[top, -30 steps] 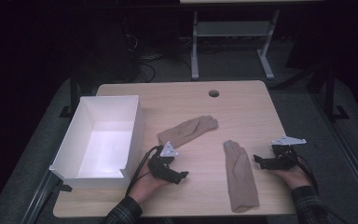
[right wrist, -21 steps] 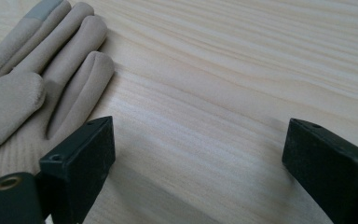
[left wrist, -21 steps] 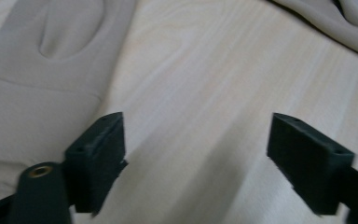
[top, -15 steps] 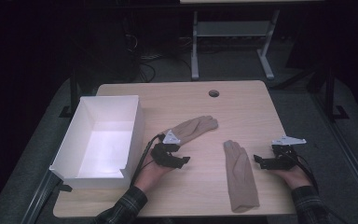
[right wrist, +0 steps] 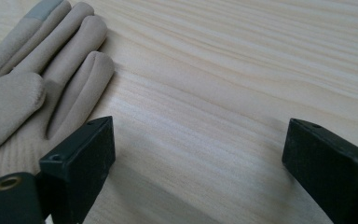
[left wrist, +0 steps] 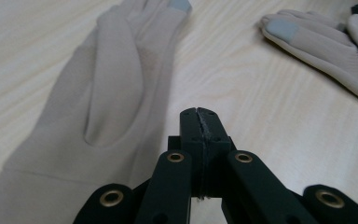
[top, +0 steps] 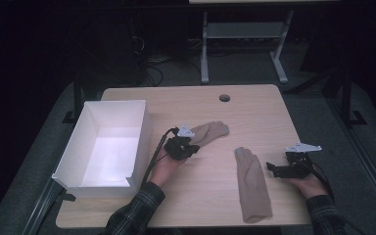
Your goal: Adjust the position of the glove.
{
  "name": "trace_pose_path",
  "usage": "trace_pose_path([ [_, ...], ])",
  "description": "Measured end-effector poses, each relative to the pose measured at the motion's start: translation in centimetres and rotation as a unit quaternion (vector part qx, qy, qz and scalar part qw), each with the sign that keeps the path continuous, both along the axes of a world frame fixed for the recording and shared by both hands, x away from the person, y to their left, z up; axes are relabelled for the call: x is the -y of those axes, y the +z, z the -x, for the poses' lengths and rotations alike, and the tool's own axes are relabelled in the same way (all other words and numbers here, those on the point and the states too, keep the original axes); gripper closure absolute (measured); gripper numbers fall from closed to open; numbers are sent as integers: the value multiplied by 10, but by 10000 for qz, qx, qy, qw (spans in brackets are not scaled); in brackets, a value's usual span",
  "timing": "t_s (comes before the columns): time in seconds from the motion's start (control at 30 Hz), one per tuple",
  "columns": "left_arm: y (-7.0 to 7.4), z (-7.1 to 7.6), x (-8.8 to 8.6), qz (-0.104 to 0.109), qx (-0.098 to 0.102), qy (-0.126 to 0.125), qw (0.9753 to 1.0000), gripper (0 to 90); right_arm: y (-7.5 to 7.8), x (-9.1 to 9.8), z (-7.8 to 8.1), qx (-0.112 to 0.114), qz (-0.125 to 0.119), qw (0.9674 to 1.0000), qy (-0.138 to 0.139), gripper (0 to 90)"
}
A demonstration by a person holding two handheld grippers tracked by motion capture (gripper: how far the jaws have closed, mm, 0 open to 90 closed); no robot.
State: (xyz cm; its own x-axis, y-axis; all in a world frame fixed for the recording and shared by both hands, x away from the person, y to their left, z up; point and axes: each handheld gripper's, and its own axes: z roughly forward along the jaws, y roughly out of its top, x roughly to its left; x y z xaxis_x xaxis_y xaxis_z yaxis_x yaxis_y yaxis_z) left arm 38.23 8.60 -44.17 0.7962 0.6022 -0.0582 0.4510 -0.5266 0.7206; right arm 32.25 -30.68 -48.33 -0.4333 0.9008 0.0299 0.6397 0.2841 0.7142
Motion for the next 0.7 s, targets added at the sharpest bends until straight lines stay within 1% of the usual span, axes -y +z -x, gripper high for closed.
trace_pose_path([
  [0.17, -3, -12, 2, -93, 32, 33, 9999, 895, 0, 0, 0, -1, -1, 10000, -1, 87],
  [0.2, -4, -14, 2, -58, 8, 87, 9999, 895, 0, 0, 0, 0, 0, 10000, 0, 87],
  [0.3, -8, -21, 1, -107, 8, 139, 9998, 895, 0, 0, 0, 0, 0, 10000, 0, 87],
  [0.33, -9, -25, 0, -156, 43, 130, 9998, 895, 0, 0, 0, -1, -1, 10000, 0, 87],
  [0.4, -10, -27, 0, -136, 39, 155, 9998, 895, 0, 0, 0, -1, -2, 10000, -1, 87],
  [0.43, -12, -31, 0, -137, 18, 217, 9997, 895, 0, 0, 0, -1, -1, 10000, -1, 87],
  [0.47, -14, -33, 0, -132, 14, 224, 9997, 895, 0, 0, 0, 0, -1, 10000, -1, 87],
  [0.5, -15, -35, 1, -187, 40, 206, 9996, 895, 0, 0, 0, -1, -2, 10000, -1, 87],
  [0.53, -16, -35, 2, -201, 53, 217, 9995, 895, 0, 0, 0, -1, -3, 10000, -1, 87],
  [0.57, -19, -36, 3, -216, 3, 233, 9995, 895, 0, 0, 0, 0, -3, 10000, -1, 88],
  [0.6, -19, -36, 3, -216, 3, 233, 9995, 895, 0, 0, 0, 0, -3, 10000, -1, 88],
  [0.63, -22, -37, 4, -316, -19, 179, 9993, 895, 0, 0, 0, -1, -3, 10000, -1, 87],
  [0.67, -24, -36, 4, -252, -57, 188, 9995, 895, 0, 0, 0, -1, -3, 10000, -2, 87],
  [0.7, -24, -36, 5, -273, -49, 182, 9994, 896, 0, 0, 0, -1, -3, 10000, -1, 87],
])
